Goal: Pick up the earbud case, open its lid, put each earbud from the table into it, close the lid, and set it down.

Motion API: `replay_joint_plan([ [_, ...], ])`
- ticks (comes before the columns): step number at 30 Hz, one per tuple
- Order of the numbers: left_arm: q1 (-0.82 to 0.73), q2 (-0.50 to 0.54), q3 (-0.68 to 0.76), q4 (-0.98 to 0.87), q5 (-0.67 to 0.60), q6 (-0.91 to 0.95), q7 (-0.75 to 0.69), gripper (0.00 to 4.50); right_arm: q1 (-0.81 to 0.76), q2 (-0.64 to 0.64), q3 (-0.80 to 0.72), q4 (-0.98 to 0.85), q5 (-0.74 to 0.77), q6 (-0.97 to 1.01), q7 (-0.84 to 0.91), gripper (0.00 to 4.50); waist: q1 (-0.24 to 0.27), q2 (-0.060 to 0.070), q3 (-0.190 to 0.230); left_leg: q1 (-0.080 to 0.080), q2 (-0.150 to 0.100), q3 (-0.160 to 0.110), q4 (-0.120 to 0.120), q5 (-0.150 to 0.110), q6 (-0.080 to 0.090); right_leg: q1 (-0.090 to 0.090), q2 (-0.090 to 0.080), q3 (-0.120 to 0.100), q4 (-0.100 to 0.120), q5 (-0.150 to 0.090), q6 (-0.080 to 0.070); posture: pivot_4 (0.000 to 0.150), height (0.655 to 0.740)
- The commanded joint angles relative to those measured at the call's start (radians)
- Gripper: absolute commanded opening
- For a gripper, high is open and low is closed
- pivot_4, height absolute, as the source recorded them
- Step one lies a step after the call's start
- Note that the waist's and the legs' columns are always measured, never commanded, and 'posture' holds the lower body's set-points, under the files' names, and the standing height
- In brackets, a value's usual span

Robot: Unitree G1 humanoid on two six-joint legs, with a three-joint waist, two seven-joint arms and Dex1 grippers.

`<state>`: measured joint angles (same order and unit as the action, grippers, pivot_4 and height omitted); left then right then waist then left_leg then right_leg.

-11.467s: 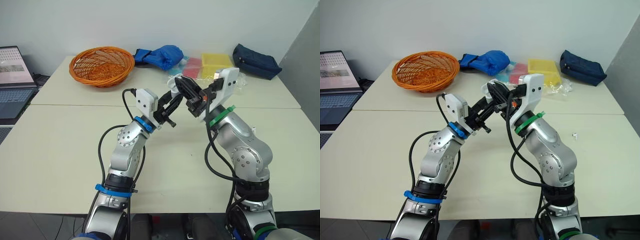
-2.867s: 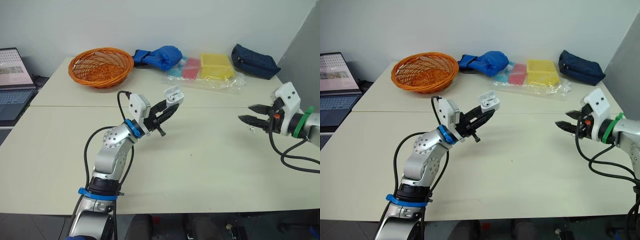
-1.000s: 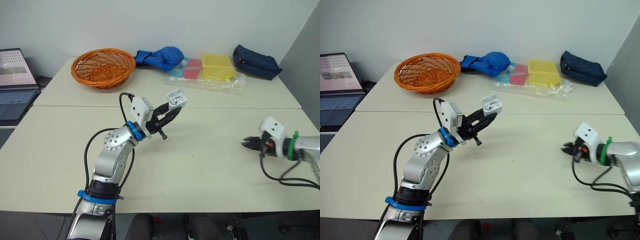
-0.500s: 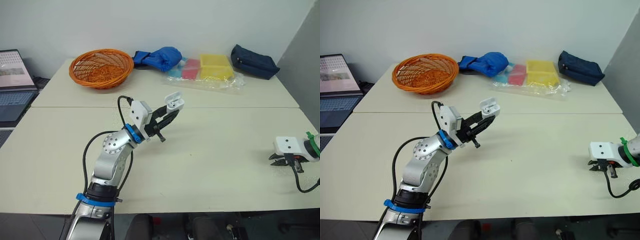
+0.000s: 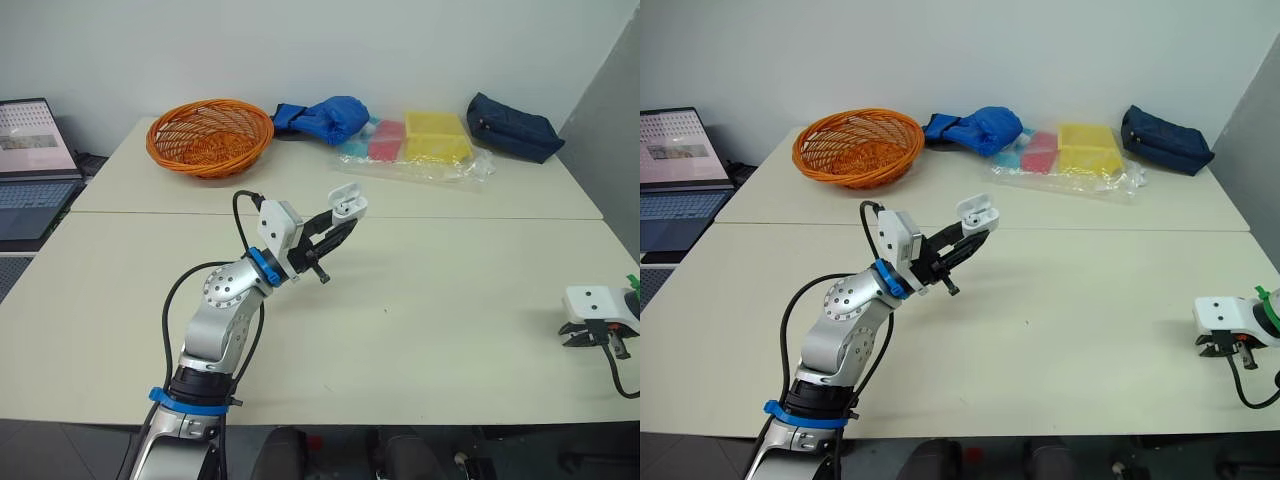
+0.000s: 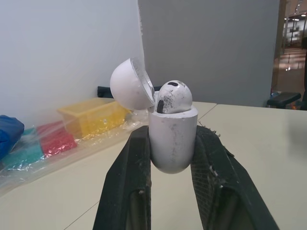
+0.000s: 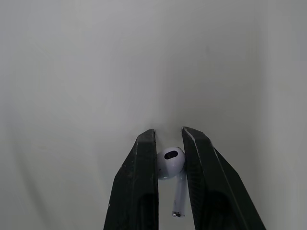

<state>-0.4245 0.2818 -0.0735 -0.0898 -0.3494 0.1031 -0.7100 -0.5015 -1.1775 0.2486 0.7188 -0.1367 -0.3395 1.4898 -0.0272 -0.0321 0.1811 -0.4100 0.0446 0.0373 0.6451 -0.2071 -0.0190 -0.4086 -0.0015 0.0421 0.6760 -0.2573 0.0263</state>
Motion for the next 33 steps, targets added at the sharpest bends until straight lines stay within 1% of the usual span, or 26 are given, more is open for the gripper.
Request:
replay_joint_plan([
  [1, -0.012, -0.001, 0.006, -0.052, -0.011, -0.001, -0.001, 0.74, 0.016, -0.011, -0.010, 0.003, -0.020, 0.001, -0.017, 0.40, 0.000, 0.000, 0.000, 0.001, 0.000, 0.000, 0.000, 0.000, 0.000, 0.001, 0.000, 0.000, 0.000, 0.000, 0.000, 0.150, 0.7400],
  [3, -0.012, -0.003, 0.003, -0.055, -0.012, 0.002, 0.000, 0.74, 0.018, -0.004, -0.012, 0.010, -0.026, 0.003, -0.043, 0.40, 0.000, 0.000, 0.000, 0.002, 0.000, -0.001, 0.000, 0.000, 0.000, 0.002, 0.000, 0.000, 0.000, 0.000, 0.000, 0.150, 0.7400],
  [5, -0.013, -0.004, 0.003, -0.053, -0.012, 0.003, 0.001, 0.74, 0.019, -0.002, -0.019, 0.010, -0.017, 0.009, -0.053, 1.14, 0.000, 0.000, 0.000, 0.003, 0.000, 0.000, 0.000, 0.000, 0.000, 0.003, 0.000, 0.000, 0.000, -0.001, -0.001, 0.150, 0.7400],
  [7, -0.013, -0.004, 0.004, -0.053, -0.012, 0.003, 0.000, 0.74, 0.023, -0.008, -0.022, 0.005, -0.012, 0.013, -0.049, 1.71, 0.000, 0.000, 0.000, 0.004, -0.001, 0.000, 0.000, 0.000, 0.000, 0.004, 0.000, 0.001, 0.000, -0.001, -0.001, 0.150, 0.7400],
  [9, -0.011, -0.005, 0.004, -0.054, -0.014, 0.005, 0.001, 0.74, 0.026, -0.019, -0.025, 0.003, -0.014, 0.009, -0.043, 2.42, 0.000, 0.000, 0.000, 0.005, -0.001, 0.000, 0.000, 0.000, 0.000, 0.004, -0.001, 0.001, 0.000, -0.001, -0.001, 0.150, 0.7400],
  [21, 0.009, -0.016, 0.002, -0.071, -0.014, 0.012, 0.008, 0.74, 0.051, -0.054, -0.027, 0.004, -0.025, 0.006, -0.032, 2.42, 0.000, 0.000, 0.000, 0.005, -0.001, 0.000, 0.000, 0.000, 0.000, 0.004, -0.001, 0.001, 0.000, -0.001, -0.001, 0.150, 0.7400],
  [33, 0.007, -0.018, 0.001, -0.085, -0.013, 0.024, 0.011, 0.74, 0.032, -0.021, -0.029, 0.010, -0.024, 0.004, -0.053, 2.42, -0.001, 0.000, 0.000, 0.005, -0.001, 0.000, 0.000, 0.000, 0.000, 0.004, -0.001, 0.002, 0.000, -0.001, -0.001, 0.150, 0.7400],
])
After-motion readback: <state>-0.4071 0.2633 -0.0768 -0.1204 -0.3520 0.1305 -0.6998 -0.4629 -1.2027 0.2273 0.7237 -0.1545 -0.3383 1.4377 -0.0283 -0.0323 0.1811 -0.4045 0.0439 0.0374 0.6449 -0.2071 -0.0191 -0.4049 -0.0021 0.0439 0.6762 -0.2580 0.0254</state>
